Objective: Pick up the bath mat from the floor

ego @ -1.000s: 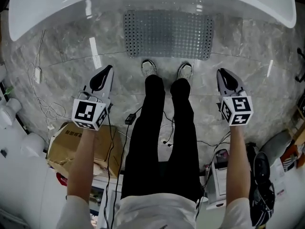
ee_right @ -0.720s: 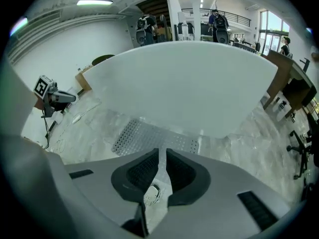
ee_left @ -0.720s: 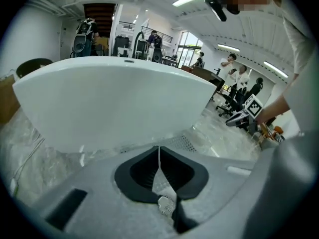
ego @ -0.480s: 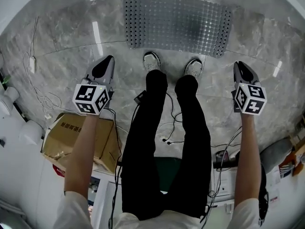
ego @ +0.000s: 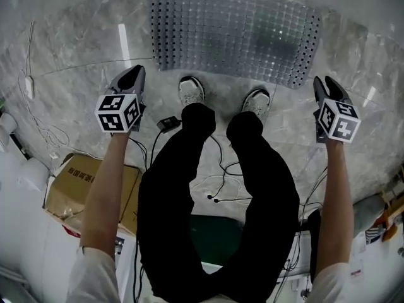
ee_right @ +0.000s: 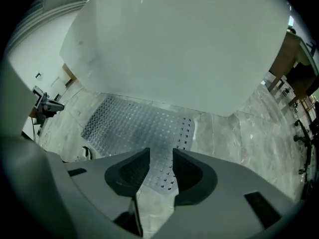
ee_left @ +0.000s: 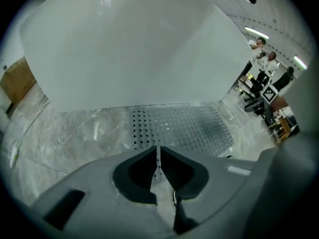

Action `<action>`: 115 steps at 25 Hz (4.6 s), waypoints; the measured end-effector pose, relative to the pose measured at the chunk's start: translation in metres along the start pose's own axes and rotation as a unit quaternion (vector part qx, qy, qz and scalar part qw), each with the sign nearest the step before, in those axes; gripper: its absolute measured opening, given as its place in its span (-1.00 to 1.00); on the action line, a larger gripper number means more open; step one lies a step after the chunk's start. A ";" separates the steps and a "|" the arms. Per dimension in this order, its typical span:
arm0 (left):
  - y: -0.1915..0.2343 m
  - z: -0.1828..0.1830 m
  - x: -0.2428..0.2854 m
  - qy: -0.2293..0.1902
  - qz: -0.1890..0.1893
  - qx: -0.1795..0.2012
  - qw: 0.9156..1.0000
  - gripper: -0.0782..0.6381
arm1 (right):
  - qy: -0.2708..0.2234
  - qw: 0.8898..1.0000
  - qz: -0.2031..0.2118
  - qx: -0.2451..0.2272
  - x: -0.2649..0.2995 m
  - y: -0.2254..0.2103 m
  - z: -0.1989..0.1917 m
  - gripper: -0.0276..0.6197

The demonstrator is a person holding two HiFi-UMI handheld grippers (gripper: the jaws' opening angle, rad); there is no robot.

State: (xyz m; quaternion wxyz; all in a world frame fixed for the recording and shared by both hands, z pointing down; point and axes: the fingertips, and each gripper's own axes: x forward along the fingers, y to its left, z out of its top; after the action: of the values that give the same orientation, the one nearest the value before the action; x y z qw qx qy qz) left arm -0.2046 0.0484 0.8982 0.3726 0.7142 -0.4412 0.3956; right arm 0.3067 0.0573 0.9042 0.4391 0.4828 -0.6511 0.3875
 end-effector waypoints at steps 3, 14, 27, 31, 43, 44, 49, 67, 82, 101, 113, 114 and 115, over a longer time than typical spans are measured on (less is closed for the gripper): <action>0.011 -0.017 0.030 0.013 0.007 -0.021 1.000 -0.70 | 0.010 1.000 -0.006 0.005 0.029 -0.015 -0.015 -0.53; 0.064 -0.038 0.127 0.040 0.007 -0.068 0.997 -0.40 | 0.028 0.998 -0.017 0.046 0.122 -0.049 -0.054 -0.41; 0.104 -0.046 0.188 0.062 0.003 -0.113 0.992 -0.18 | 0.037 0.995 -0.033 0.083 0.176 -0.073 -0.071 -0.31; 0.102 -0.048 0.194 0.055 -0.029 -0.128 0.990 -0.18 | 0.048 0.996 -0.031 0.070 0.187 -0.070 -0.070 -0.30; 0.076 -0.044 0.191 0.074 -0.034 -0.094 0.992 -0.40 | 0.063 0.997 -0.040 0.033 0.180 -0.064 -0.065 -0.57; 0.072 -0.044 0.188 0.077 -0.033 -0.091 0.992 -0.44 | 0.065 0.997 -0.038 0.029 0.175 -0.059 -0.064 -0.61; 0.057 -0.036 0.173 0.101 -0.031 -0.071 0.992 -0.50 | 0.080 0.997 -0.021 -0.002 0.152 -0.035 -0.049 -0.72; -0.033 0.056 0.059 0.112 -0.109 -0.002 0.988 -0.60 | 0.078 0.994 0.030 -0.072 0.028 0.043 0.029 -0.78; -0.077 0.093 -0.089 0.104 -0.116 -0.030 0.987 -0.61 | 0.073 0.990 0.040 -0.118 -0.114 0.065 0.066 -0.78; -0.160 0.108 -0.241 0.064 -0.112 -0.112 0.985 -0.61 | 0.030 0.995 0.065 -0.064 -0.276 0.103 0.073 -0.78; -0.172 0.137 -0.328 0.039 -0.106 -0.094 0.989 -0.61 | -0.009 0.996 0.058 -0.069 -0.385 0.143 0.102 -0.78; -0.172 0.138 -0.334 0.037 -0.104 -0.089 0.990 -0.61 | -0.013 0.996 0.056 -0.071 -0.392 0.148 0.105 -0.78; -0.171 0.139 -0.340 0.034 -0.101 -0.085 0.991 -0.60 | -0.017 0.996 0.054 -0.072 -0.399 0.153 0.109 -0.78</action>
State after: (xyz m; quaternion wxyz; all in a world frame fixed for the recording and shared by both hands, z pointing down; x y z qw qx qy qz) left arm -0.1148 0.0968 0.5059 0.4850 0.7068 -0.3860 0.3409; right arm 0.1962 0.1071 0.4807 0.4402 0.4208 -0.7098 0.3541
